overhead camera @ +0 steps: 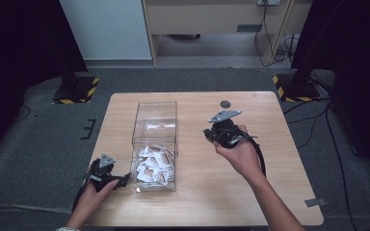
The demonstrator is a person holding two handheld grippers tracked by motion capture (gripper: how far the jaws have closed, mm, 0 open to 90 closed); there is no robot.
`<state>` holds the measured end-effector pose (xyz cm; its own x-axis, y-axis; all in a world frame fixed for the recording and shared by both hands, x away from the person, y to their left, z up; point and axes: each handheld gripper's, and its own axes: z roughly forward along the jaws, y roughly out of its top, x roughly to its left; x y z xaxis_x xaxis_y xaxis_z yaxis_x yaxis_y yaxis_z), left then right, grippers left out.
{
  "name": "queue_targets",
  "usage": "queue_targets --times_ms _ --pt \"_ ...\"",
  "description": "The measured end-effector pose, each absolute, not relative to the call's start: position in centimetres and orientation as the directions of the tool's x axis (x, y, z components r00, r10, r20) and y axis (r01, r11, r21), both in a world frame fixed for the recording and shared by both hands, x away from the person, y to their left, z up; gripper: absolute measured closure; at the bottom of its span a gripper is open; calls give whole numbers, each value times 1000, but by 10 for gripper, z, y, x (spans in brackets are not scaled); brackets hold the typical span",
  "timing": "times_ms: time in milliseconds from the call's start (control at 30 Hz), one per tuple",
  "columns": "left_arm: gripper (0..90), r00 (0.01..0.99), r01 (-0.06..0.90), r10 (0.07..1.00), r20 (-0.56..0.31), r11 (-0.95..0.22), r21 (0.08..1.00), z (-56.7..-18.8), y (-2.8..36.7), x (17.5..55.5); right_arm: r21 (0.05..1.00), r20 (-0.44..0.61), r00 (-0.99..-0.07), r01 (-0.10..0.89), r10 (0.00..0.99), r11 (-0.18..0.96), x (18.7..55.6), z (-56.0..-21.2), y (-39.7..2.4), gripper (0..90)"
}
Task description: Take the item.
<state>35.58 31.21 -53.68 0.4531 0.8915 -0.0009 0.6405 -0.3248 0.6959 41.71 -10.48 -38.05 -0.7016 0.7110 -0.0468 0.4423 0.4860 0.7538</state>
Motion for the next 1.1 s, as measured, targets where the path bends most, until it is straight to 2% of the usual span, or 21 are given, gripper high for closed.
queue_targets --times_ms 500,1100 --pt "0 453 640 891 -1 -325 696 -537 312 356 738 -52 -650 487 758 468 437 -397 -134 893" --pt "0 452 640 892 -1 -324 697 -537 312 356 733 -3 -578 554 816 394 455 -426 -165 892"
